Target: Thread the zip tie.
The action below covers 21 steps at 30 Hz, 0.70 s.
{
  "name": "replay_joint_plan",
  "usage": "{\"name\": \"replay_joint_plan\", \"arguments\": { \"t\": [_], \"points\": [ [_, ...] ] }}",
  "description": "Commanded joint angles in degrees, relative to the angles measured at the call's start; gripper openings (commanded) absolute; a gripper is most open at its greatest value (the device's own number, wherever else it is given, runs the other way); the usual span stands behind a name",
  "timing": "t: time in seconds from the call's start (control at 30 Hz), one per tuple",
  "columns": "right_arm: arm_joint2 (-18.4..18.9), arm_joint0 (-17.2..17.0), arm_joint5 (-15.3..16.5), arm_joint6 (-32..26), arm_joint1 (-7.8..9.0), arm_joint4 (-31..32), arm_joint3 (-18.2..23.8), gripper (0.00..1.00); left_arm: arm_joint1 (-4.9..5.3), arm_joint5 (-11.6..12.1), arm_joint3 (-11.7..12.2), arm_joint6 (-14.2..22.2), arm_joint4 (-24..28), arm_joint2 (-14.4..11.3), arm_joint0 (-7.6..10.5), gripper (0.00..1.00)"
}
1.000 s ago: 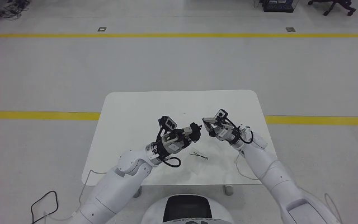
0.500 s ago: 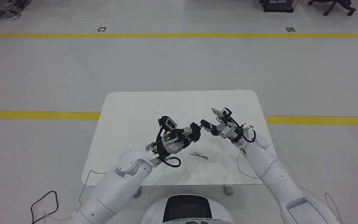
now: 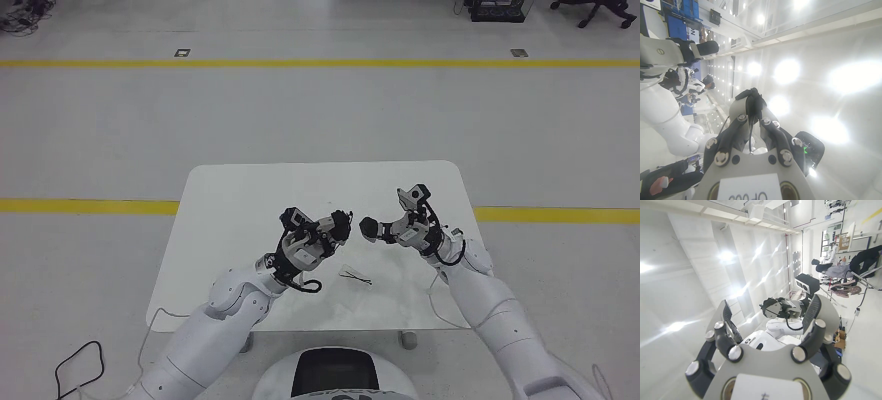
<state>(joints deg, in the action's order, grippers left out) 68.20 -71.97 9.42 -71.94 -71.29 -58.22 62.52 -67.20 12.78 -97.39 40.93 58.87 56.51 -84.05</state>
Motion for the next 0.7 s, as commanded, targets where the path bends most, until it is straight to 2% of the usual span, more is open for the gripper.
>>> {"name": "replay_joint_plan", "arguments": {
  "t": [0.0,0.1,0.17,0.37,0.67],
  "points": [
    [0.0,0.1,0.0,0.0,-0.01,0.0,-0.1,1.0,0.0,0.0,0.0,-0.1,0.1,0.0,0.0,0.0],
    [0.0,0.1,0.0,0.0,-0.01,0.0,-0.1,1.0,-0.03,0.0,-0.1,-0.5,0.2,0.0,0.01,0.0],
    [0.4,-0.7,0.7,1.7,0.02,0.3,1.7,1.0,-0.15,-0.3,-0.9,-0.7,1.8,0.0,-0.21,0.0],
    [2.4,-2.6,1.5,2.2,0.45,0.6,4.7,1.0,-0.3,-0.8,-1.8,1.4,6.7,0.7,-0.81,0.0],
    [3.3,-3.5,1.3,2.9,0.53,0.6,6.0,1.0,-0.51,-1.6,-2.9,4.2,10.4,1.4,-1.34,0.0]
  ]
}}
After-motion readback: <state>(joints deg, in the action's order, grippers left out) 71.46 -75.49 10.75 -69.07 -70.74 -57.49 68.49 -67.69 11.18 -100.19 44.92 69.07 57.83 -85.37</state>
